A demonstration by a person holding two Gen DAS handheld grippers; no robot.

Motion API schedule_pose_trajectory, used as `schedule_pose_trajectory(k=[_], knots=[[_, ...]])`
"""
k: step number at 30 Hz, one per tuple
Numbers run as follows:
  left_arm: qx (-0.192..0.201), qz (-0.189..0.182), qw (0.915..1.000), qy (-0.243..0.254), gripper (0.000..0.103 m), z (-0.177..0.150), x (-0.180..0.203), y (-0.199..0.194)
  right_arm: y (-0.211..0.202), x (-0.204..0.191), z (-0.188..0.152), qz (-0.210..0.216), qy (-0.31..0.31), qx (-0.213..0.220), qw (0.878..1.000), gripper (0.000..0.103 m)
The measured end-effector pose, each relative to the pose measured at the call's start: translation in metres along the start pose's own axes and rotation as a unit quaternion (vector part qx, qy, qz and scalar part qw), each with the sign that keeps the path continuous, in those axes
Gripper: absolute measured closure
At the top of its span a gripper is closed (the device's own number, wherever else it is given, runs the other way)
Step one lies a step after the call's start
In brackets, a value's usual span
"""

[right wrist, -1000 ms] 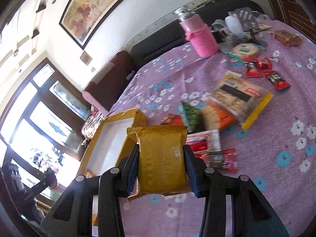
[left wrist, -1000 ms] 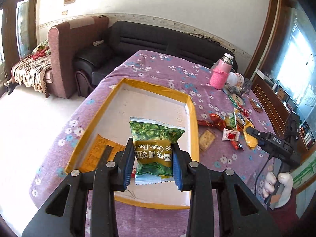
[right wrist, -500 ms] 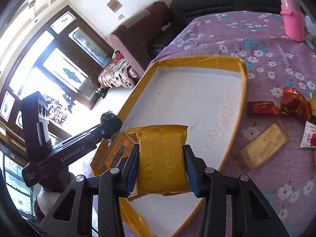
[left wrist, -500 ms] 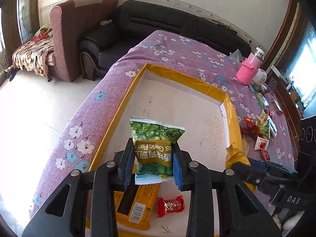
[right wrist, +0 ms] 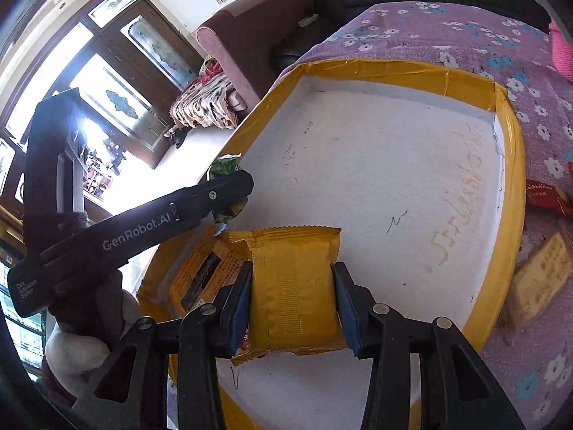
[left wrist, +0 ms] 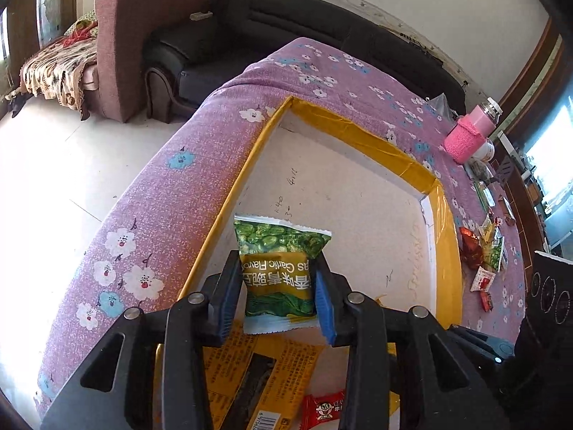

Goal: Organize snacks
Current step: 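Carry the green bag and yellow packet over the box and open both tools, then move the right tool to the red-and-black candy and grasp it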

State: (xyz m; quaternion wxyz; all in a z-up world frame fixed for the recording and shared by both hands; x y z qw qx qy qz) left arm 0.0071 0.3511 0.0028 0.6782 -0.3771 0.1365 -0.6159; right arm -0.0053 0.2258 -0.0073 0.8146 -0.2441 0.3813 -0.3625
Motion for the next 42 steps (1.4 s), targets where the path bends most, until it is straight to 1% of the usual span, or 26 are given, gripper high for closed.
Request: schedule_pose_trajectory(k=[3, 7, 9, 11, 13, 16, 18, 20, 21, 23, 26, 29, 32, 35, 38, 41, 42], knots=[[0.006, -0.001, 0.9999, -0.008, 0.061, 0.002, -0.003, -0.006, 0.001, -0.003, 0.002, 0.002, 0.008, 0.004, 1.0, 0.057], [0.018, 0.004, 0.9998, -0.01, 0.06, 0.007, 0.0, -0.022, -0.01, -0.003, 0.004, 0.012, 0.018, 0.014, 1.0, 0.054], [0.033, 0.009, 0.9994, -0.006, 0.06, 0.01, 0.004, -0.038, -0.025, -0.003, 0.007, 0.017, 0.018, 0.028, 0.999, 0.054], [0.047, 0.006, 0.9988, -0.005, 0.06, 0.013, 0.01, -0.053, -0.044, -0.003, 0.009, 0.019, 0.013, 0.045, 0.999, 0.052], [0.064, -0.004, 0.9979, -0.004, 0.052, 0.014, 0.021, -0.072, -0.066, 0.002, 0.01, 0.019, 0.008, 0.066, 0.998, 0.049], [0.087, -0.027, 0.9958, 0.004, 0.048, 0.012, 0.045, -0.1, -0.101, 0.018, 0.008, 0.007, 0.007, 0.095, 0.995, 0.049], [0.094, -0.048, 0.9943, 0.01, 0.047, 0.008, 0.062, -0.114, -0.126, 0.038, 0.004, -0.01, 0.017, 0.114, 0.993, 0.049], [0.1, -0.075, 0.992, 0.019, 0.044, 0.0, 0.084, -0.129, -0.154, 0.069, 0.0, -0.033, 0.037, 0.134, 0.99, 0.049], [0.102, -0.087, 0.9907, 0.023, 0.041, -0.004, 0.095, -0.134, -0.166, 0.086, -0.001, -0.047, 0.046, 0.143, 0.988, 0.049], [0.102, -0.109, 0.9884, 0.029, 0.039, -0.015, 0.113, -0.142, -0.193, 0.124, -0.007, -0.083, 0.069, 0.161, 0.981, 0.047], [0.086, -0.142, 0.9856, 0.034, 0.038, -0.035, 0.14, -0.144, -0.23, 0.18, -0.017, -0.129, 0.108, 0.18, 0.969, 0.047], [0.06, -0.161, 0.9845, 0.034, 0.038, -0.059, 0.16, -0.133, -0.255, 0.214, -0.026, -0.154, 0.131, 0.192, 0.96, 0.047], [0.031, -0.162, 0.9858, 0.029, 0.038, -0.08, 0.168, -0.118, -0.256, 0.231, -0.03, -0.163, 0.137, 0.187, 0.959, 0.046], [0.006, -0.144, 0.9892, 0.026, 0.038, -0.094, 0.168, -0.107, -0.238, 0.235, -0.031, -0.161, 0.136, 0.176, 0.962, 0.046], [0.006, -0.129, 0.9913, 0.022, 0.038, -0.097, 0.162, -0.106, -0.21, 0.237, -0.023, -0.158, 0.127, 0.161, 0.966, 0.046], [0.01, -0.119, 0.9928, 0.008, 0.038, -0.094, 0.152, -0.108, -0.186, 0.24, -0.005, -0.161, 0.107, 0.157, 0.969, 0.047], [0.011, -0.116, 0.9932, 0.006, 0.038, -0.093, 0.151, -0.108, -0.176, 0.241, 0.003, -0.168, 0.097, 0.154, 0.969, 0.047]])
Point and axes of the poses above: each gripper's, at about its wrist camera, not at the fingertips, and y roughly the way its jaws point, x to its right, z to its top, the point moved 5 cm from there along y, roughly the way its jaws point, and after that the axes turned 13 degrees about x, right-handed, at the moved point
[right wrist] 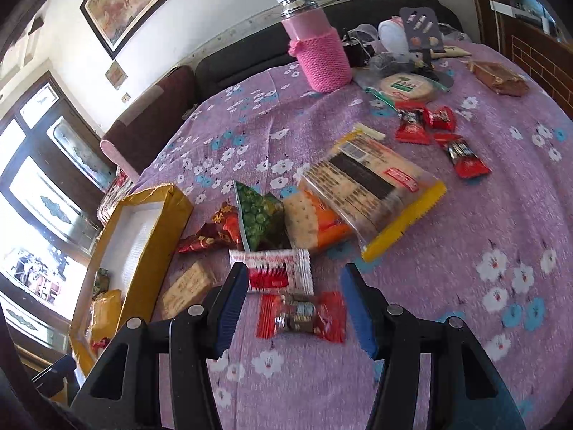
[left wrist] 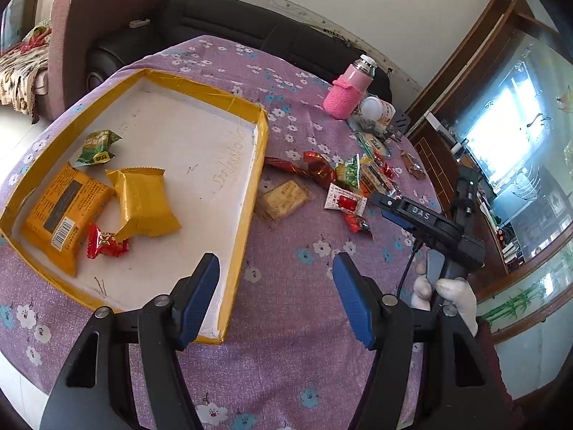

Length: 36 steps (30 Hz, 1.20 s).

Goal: Organize snacks
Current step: 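Move the right tool to the red-and-black candy and grasp it, then grasp the red-and-white stick packet with the left tool while the right tool holds the candy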

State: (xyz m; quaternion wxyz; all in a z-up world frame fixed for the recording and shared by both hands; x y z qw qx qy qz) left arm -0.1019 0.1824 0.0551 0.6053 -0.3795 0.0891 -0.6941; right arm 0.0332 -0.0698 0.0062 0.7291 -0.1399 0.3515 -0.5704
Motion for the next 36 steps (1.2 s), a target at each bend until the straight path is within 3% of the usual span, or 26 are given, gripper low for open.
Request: schedule_pose_trajectory(k=[3, 5, 6, 9, 11, 13, 14, 15, 18, 20, 24, 29, 30, 32, 36], knots=[[0.0, 0.008, 1.0, -0.001, 0.038, 0.0, -0.003, -0.001, 0.028, -0.008, 0.005, -0.006, -0.025, -0.017, 1.0, 0.049], [0.0, 0.011, 0.9999, -0.001, 0.038, -0.001, -0.004, -0.001, 0.038, -0.014, 0.001, -0.007, -0.041, -0.035, 0.998, 0.059], [0.0, 0.012, 0.9999, -0.001, 0.038, -0.001, -0.005, -0.001, 0.041, -0.019, -0.005, 0.002, -0.054, -0.052, 0.997, 0.072], [-0.002, 0.015, 0.9999, -0.001, 0.038, -0.001, -0.007, 0.002, 0.037, -0.035, -0.027, 0.05, -0.081, -0.098, 0.991, 0.073], [-0.007, 0.014, 0.9999, -0.001, 0.038, -0.003, -0.006, 0.007, 0.024, -0.046, -0.042, 0.111, -0.089, -0.141, 0.98, 0.074], [-0.013, 0.01, 0.9999, 0.003, 0.038, -0.006, -0.005, 0.011, -0.001, -0.05, -0.046, 0.157, -0.087, -0.143, 0.973, 0.073], [-0.014, 0.008, 0.9998, 0.006, 0.038, -0.006, -0.004, 0.013, -0.013, -0.046, -0.043, 0.161, -0.084, -0.13, 0.975, 0.073], [-0.017, 0.007, 0.9998, 0.009, 0.038, -0.008, -0.002, 0.015, -0.024, -0.038, -0.038, 0.149, -0.078, -0.111, 0.98, 0.07], [-0.026, 0.0, 0.9996, 0.014, 0.038, -0.011, 0.004, 0.024, -0.041, -0.018, -0.03, 0.092, -0.084, -0.059, 0.99, 0.047], [-0.036, -0.008, 0.9992, 0.017, 0.038, -0.016, 0.012, 0.032, -0.035, -0.009, -0.032, 0.059, -0.085, -0.054, 0.993, 0.046], [-0.054, -0.016, 0.9979, 0.031, 0.038, -0.026, 0.028, 0.042, -0.01, -0.008, -0.038, 0.037, -0.063, -0.061, 0.995, 0.046], [-0.058, -0.002, 0.9974, 0.043, 0.038, -0.028, 0.032, 0.046, 0.007, -0.015, -0.038, -0.012, -0.077, -0.039, 0.996, 0.046], [-0.058, -0.001, 0.9975, 0.042, 0.038, -0.027, 0.031, 0.047, 0.008, -0.017, -0.039, -0.022, -0.087, -0.033, 0.995, 0.052], [-0.058, 0.001, 0.9973, 0.044, 0.038, -0.026, 0.034, 0.052, 0.008, -0.018, -0.041, -0.044, -0.109, -0.025, 0.993, 0.075], [-0.064, 0.003, 0.9958, 0.065, 0.038, -0.026, 0.048, 0.068, 0.004, -0.007, -0.039, -0.032, -0.092, -0.02, 0.995, 0.079]])
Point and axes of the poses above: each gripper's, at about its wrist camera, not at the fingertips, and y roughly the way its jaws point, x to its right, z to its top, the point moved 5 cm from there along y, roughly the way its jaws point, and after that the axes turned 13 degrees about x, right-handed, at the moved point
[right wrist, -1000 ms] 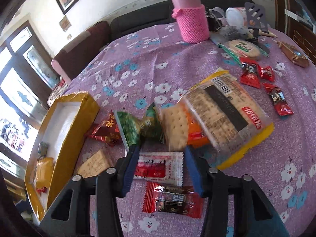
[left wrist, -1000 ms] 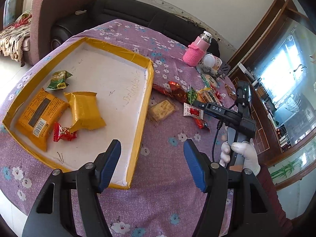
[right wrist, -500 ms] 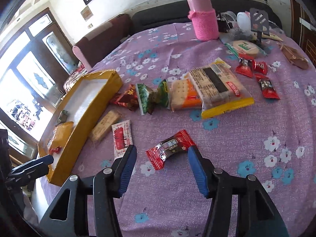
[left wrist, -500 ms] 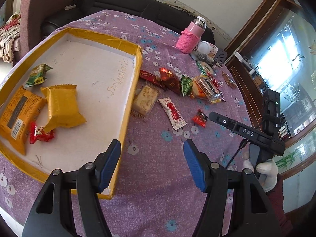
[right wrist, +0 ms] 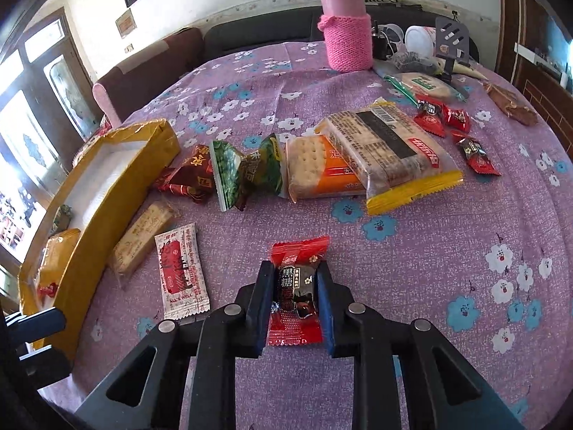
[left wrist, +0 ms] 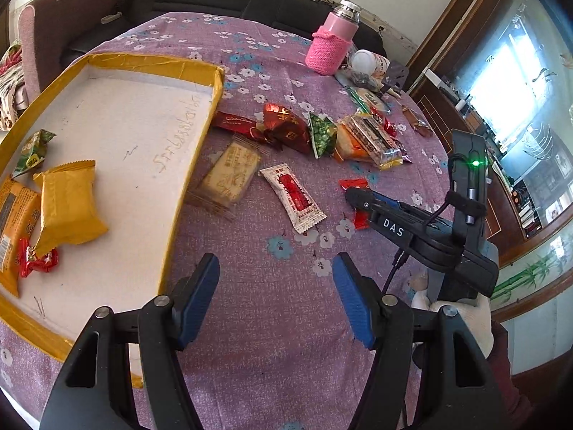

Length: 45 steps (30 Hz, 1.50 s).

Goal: Organize snacks
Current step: 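Grasp the red-and-white stick packet with the left tool while the right tool holds the candy, then carry the stick packet and candy into the box and open both tools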

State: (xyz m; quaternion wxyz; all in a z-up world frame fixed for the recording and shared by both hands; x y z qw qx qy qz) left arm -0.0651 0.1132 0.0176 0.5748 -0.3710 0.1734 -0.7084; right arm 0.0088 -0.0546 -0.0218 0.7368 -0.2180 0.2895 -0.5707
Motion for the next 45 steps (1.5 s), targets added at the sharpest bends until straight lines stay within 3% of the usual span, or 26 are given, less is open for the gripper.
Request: schedule_pose_trajectory(k=[6, 7, 9, 14, 22, 23, 24, 29, 37, 41, 45], knots=[[-0.01, -0.016, 0.999, 0.041, 0.039, 0.01, 0.03, 0.04, -0.013, 0.035, 0.008, 0.036, 0.086, 0.03, 0.995, 0.079], [-0.01, -0.017, 0.9987, 0.047, 0.048, 0.012, 0.033, 0.049, -0.014, 0.039, 0.009, 0.038, 0.095, 0.031, 0.994, 0.079], [-0.015, 0.001, 0.998, 0.062, 0.062, 0.016, 0.035, 0.069, -0.011, 0.046, 0.008, 0.041, 0.11, 0.027, 0.993, 0.079], [-0.027, 0.034, 0.9961, 0.077, 0.063, 0.022, 0.036, 0.103, -0.005, 0.053, 0.006, 0.052, 0.13, 0.012, 0.99, 0.079], [-0.003, 0.089, 0.9858, 0.143, 0.063, 0.03, 0.048, 0.12, -0.003, 0.049, 0.006, 0.058, 0.125, 0.012, 0.99, 0.079], [0.0, 0.09, 0.9851, 0.147, 0.065, 0.031, 0.048, 0.121, -0.004, 0.049, 0.006, 0.057, 0.123, 0.014, 0.991, 0.079], [0.004, 0.088, 0.9848, 0.15, 0.076, 0.031, 0.048, 0.121, -0.005, 0.049, 0.006, 0.055, 0.122, 0.016, 0.991, 0.079], [0.004, 0.077, 0.9865, 0.144, 0.078, 0.027, 0.046, 0.114, -0.008, 0.049, 0.007, 0.057, 0.123, 0.022, 0.991, 0.079], [0.029, 0.034, 0.9968, 0.066, 0.078, 0.027, 0.025, 0.052, -0.016, 0.038, 0.011, 0.083, 0.113, 0.043, 0.989, 0.079], [0.061, 0.04, 0.9969, 0.029, 0.078, 0.029, -0.004, 0.007, -0.017, 0.032, 0.008, 0.07, 0.099, 0.046, 0.992, 0.079], [0.084, 0.069, 0.9939, -0.013, 0.078, 0.023, -0.048, -0.033, -0.017, 0.029, 0.007, 0.059, 0.093, 0.051, 0.993, 0.079]])
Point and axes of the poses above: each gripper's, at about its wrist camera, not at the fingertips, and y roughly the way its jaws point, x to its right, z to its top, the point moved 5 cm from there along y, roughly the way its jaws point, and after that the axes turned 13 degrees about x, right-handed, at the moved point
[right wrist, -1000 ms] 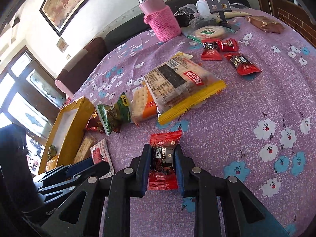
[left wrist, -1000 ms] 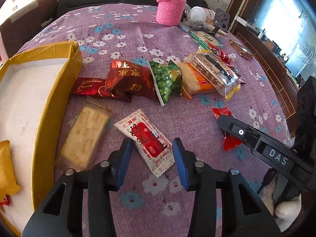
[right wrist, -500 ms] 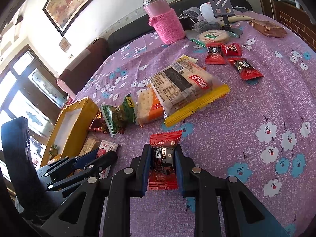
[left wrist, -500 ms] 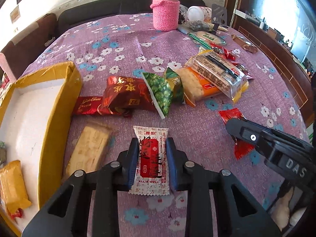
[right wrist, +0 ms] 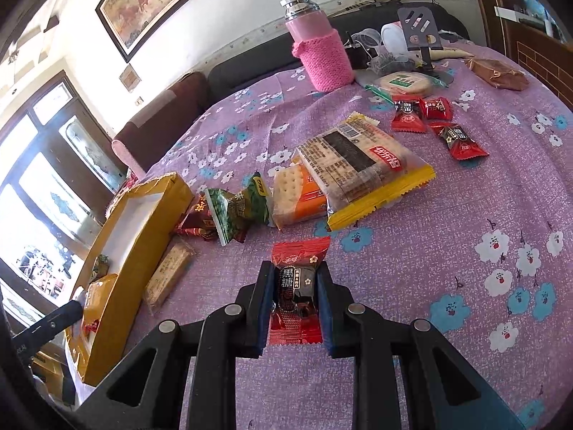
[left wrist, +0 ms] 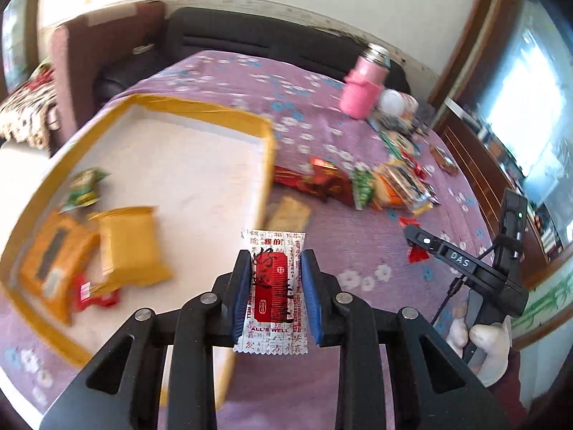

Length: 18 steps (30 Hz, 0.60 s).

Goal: Organize snacks
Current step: 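Carry the stick packet and candy into the box and open both tools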

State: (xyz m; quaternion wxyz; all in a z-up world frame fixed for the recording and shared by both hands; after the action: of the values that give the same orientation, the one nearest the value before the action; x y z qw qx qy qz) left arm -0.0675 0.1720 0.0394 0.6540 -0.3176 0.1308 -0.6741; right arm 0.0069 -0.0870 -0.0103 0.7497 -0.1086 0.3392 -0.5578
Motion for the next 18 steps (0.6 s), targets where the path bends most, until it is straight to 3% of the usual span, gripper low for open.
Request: schedule_pose_trajectory(k=[6, 18], knots=[[-0.005, 0.041, 0.9975, -0.058, 0.078, -0.015, -0.068, -0.018, -0.009, -0.042, -0.004, 0.014, -0.033, -0.006, 0.999, 0.08], [-0.013, 0.044, 0.9967, -0.067, 0.077, -0.023, -0.102, -0.002, 0.002, -0.216, -0.03, 0.121, -0.136, -0.069, 0.981, 0.08]])
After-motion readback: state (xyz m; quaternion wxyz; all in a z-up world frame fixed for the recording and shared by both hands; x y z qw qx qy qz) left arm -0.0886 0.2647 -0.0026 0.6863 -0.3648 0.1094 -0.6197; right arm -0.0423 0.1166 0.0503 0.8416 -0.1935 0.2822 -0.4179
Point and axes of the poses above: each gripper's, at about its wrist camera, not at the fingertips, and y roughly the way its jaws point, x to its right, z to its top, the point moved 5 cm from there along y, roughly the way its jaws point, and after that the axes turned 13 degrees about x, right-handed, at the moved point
